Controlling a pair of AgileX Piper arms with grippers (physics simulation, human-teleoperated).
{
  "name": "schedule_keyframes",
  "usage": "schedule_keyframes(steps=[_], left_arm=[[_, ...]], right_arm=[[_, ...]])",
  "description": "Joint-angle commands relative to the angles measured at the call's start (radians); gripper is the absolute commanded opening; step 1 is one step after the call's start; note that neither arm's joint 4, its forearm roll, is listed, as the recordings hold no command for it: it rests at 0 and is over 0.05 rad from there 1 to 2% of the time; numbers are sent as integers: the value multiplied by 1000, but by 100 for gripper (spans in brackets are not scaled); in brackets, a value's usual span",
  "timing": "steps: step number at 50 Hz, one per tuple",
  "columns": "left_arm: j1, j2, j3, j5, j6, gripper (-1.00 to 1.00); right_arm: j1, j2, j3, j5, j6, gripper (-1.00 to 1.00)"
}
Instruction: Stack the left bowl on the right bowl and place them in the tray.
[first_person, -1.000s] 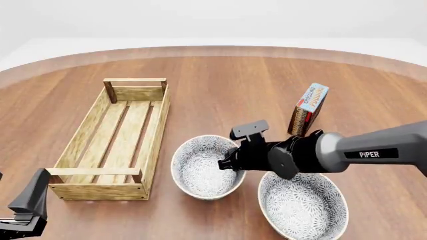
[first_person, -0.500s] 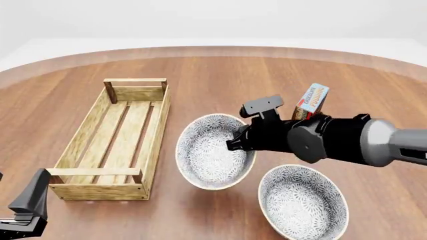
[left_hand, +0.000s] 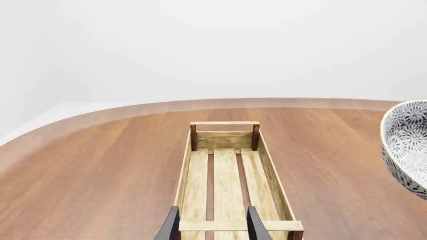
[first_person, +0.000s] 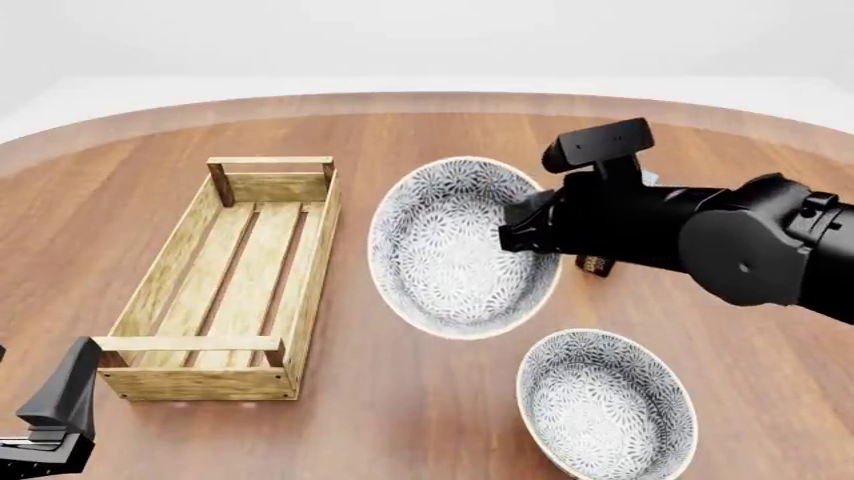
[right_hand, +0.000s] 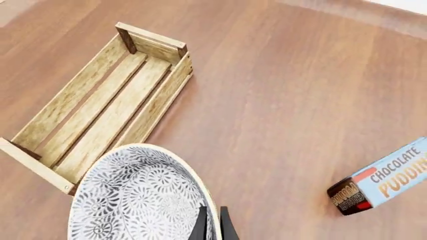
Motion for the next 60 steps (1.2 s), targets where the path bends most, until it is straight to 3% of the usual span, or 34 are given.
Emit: schedule_keyframes(steps=[1,24,50,60], left_arm=[[0,0,0,0,0,100],[0,0,0,0,0,100],[0,0,0,0,0,100],[0,0,0,0,0,100]], right_arm=[[-19,-174,49,75,22,-100],[-116,-479,200,220,60,-100],[-166,-688,469,188,168,-100],[-193,-710,515,175,182,-100]])
